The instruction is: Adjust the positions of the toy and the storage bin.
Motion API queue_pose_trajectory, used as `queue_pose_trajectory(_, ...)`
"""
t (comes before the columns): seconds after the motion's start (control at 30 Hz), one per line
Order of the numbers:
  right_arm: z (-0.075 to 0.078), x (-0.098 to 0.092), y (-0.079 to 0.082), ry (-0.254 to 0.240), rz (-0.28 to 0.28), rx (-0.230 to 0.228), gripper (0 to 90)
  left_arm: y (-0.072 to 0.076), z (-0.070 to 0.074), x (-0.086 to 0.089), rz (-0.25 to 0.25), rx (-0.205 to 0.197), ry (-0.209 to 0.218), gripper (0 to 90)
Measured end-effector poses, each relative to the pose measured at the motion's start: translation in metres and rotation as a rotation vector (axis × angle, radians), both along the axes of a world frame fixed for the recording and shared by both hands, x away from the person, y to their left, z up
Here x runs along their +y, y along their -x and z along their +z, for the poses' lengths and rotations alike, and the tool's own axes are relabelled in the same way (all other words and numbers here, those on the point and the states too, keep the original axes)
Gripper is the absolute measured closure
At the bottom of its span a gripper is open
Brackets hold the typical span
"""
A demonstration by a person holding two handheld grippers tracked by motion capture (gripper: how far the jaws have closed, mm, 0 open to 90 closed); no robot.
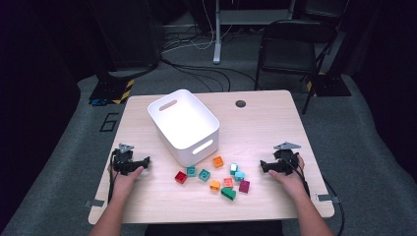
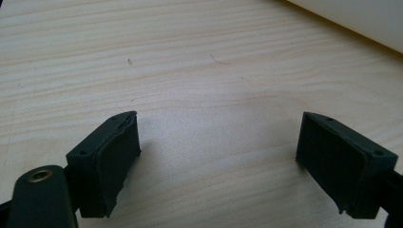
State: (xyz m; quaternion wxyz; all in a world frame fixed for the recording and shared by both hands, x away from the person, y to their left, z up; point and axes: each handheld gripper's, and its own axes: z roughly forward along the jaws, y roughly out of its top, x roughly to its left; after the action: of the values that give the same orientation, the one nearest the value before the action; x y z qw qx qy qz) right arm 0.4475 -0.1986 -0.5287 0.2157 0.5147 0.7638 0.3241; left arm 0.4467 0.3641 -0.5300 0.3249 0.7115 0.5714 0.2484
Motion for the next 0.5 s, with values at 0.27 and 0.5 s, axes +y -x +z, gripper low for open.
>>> queue_pose_trajectory(0.27, 0.0004, -0.0009, 0.0048, -0.001, 0.000, -0.003, 2.5, 0.0007, 0.0002, -0.0005, 0.000, 0.001, -0.005, 14.4)
queue_pose_trajectory(0.5, 0.0011, -0.0018, 0.0090, -0.011, 0.036, -0.026, 11.7, 0.0000, -0.0001, -0.0010, 0.006, -0.005, -0.002, 14.5)
